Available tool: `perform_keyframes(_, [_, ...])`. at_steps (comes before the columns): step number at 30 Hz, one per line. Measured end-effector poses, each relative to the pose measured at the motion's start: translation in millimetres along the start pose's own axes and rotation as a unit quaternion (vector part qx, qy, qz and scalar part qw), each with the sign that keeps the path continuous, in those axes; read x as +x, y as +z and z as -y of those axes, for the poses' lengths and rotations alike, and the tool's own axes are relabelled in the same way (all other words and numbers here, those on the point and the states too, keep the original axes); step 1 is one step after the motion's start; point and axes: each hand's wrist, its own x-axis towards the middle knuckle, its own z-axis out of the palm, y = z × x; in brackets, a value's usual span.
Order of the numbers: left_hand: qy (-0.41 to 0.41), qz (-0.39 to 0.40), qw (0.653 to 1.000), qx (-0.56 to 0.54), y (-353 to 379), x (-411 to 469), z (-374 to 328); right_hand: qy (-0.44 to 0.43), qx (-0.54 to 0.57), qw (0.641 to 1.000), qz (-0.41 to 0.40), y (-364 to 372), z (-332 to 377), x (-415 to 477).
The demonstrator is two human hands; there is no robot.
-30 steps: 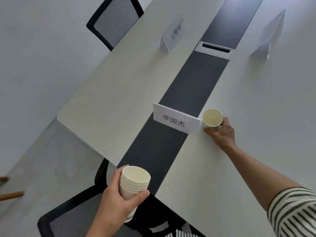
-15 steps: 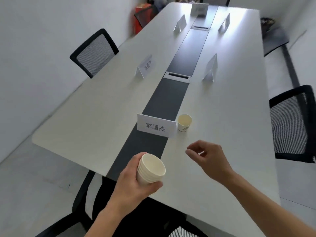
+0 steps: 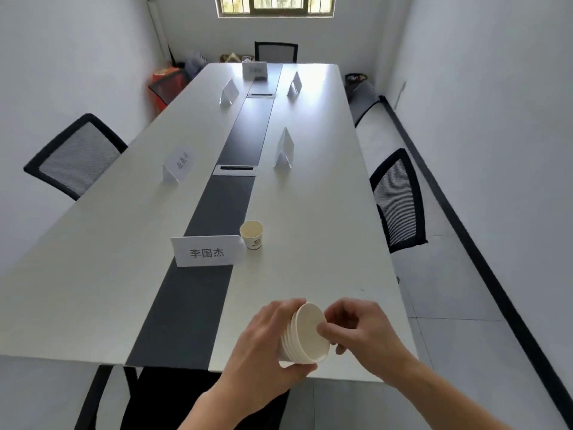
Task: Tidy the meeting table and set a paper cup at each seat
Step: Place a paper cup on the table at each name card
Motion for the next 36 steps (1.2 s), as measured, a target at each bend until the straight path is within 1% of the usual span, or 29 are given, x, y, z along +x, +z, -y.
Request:
perform_keyframes(3, [0.013, 0.029, 0.999, 0.007, 22.9, 5.8, -17.6, 0.015, 0.021, 1.000, -0.012, -26.4, -11.9, -17.0])
perform_keyframes(6, [0.035, 0.060, 0.997, 0.043, 62.7, 18.9, -49.8, 0.028, 0.054, 0.997, -0.047, -77.7, -31.8, -47.2])
perform_keyframes(9, [0.023, 0.078, 0.996, 0.041, 114.2, 30.6, -93.1, 0.049, 0.095, 0.991, -0.077, -145.9, -53.7, -83.4])
perform_keyframes(12, [0.017, 0.092, 0.995, 0.021, 164.6, 39.8, -130.1, 0.067, 0.136, 0.986, -0.076, -205.2, -72.5, -114.5])
perform_keyframes(15, [0.029, 0.133, 0.991, 0.016, 212.9, 49.5, -163.4, 0.080, 0.184, 0.977, -0.077, -250.2, -94.5, -143.0])
perform_keyframes(17, [0.032, 0.155, 0.987, 0.009, 238.4, 57.6, -184.2, 0.073, 0.216, 0.971, -0.074, -274.5, -105.7, -160.0])
perform_keyframes(19, [0.037, 0.168, 0.985, 0.004, 258.2, 69.9, -199.8, 0.055, 0.210, 0.974, -0.066, -296.6, -114.2, -171.9])
perform_keyframes(21, [0.052, 0.182, 0.982, 0.010, 274.6, 86.9, -210.7, 0.031, 0.168, 0.982, -0.080, -315.9, -122.2, -175.3])
perform_keyframes(23, [0.072, 0.202, 0.976, 0.023, 288.3, 105.6, -217.7, 0.012, 0.119, 0.985, -0.127, -328.4, -127.4, -171.2])
perform_keyframes(26, [0.084, 0.249, 0.964, 0.030, 311.6, 138.6, -225.2, 0.007, 0.076, 0.974, -0.214, -349.7, -137.9, -156.3])
perform_keyframes(27, [0.087, 0.265, 0.960, 0.033, 320.7, 151.3, -226.6, 0.012, 0.078, 0.969, -0.234, -360.5, -142.4, -149.0])
perform_keyframes(29, [0.092, 0.286, 0.953, 0.041, 339.2, 178.5, -226.9, 0.018, 0.121, 0.955, -0.269, -388.3, -152.1, -132.6])
perform_keyframes(32, [0.065, 0.286, 0.955, 0.033, 357.0, 227.3, -224.2, 0.021, 0.153, 0.930, -0.332, -439.7, -155.2, -107.1])
perform_keyframes(34, [0.036, 0.262, 0.964, 0.006, 361.3, 263.6, -222.9, 0.014, 0.129, 0.919, -0.373, -472.8, -152.4, -94.5])
perform_keyframes(36, [-0.006, 0.238, 0.971, -0.038, 362.7, 301.4, -226.1, 0.017, 0.081, 0.906, -0.414, -502.0, -151.6, -85.5])
